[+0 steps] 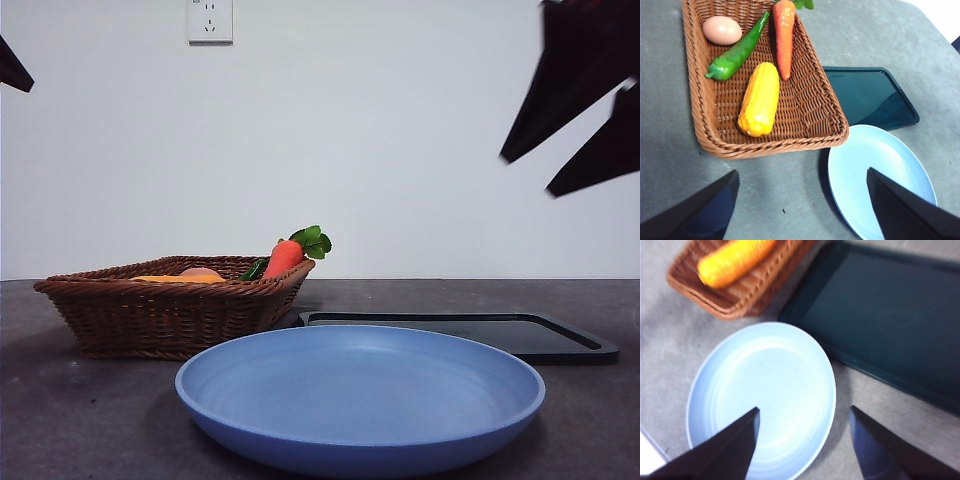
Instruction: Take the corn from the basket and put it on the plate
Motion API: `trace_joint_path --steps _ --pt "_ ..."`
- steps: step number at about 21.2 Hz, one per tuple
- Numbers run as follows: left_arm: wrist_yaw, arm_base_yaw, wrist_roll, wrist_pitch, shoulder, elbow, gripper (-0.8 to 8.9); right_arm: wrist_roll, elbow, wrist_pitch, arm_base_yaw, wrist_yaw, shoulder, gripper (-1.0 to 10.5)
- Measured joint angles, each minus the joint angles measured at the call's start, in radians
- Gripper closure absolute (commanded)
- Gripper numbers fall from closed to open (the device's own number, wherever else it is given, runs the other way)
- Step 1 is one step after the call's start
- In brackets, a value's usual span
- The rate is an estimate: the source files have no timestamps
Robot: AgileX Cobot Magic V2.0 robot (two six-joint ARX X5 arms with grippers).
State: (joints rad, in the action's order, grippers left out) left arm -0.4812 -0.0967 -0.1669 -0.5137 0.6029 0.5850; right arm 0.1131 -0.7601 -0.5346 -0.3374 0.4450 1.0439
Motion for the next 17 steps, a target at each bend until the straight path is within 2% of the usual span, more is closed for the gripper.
trace_joint_path --steps 9,13,17 --pt "0.000 0.000 0.000 0.001 0.000 0.000 3.98 -0.026 -0.024 0.019 -0.026 -0.001 0.363 6.6" --pt "0.000 0.000 0.000 0.001 0.000 0.000 3.98 -0.032 -0.024 0.044 -0.028 -0.001 0.425 6.7" --pt "0.000 0.000 0.000 0.001 0.000 0.000 3.98 -0.032 -0.024 0.056 -0.030 0.000 0.447 7.6"
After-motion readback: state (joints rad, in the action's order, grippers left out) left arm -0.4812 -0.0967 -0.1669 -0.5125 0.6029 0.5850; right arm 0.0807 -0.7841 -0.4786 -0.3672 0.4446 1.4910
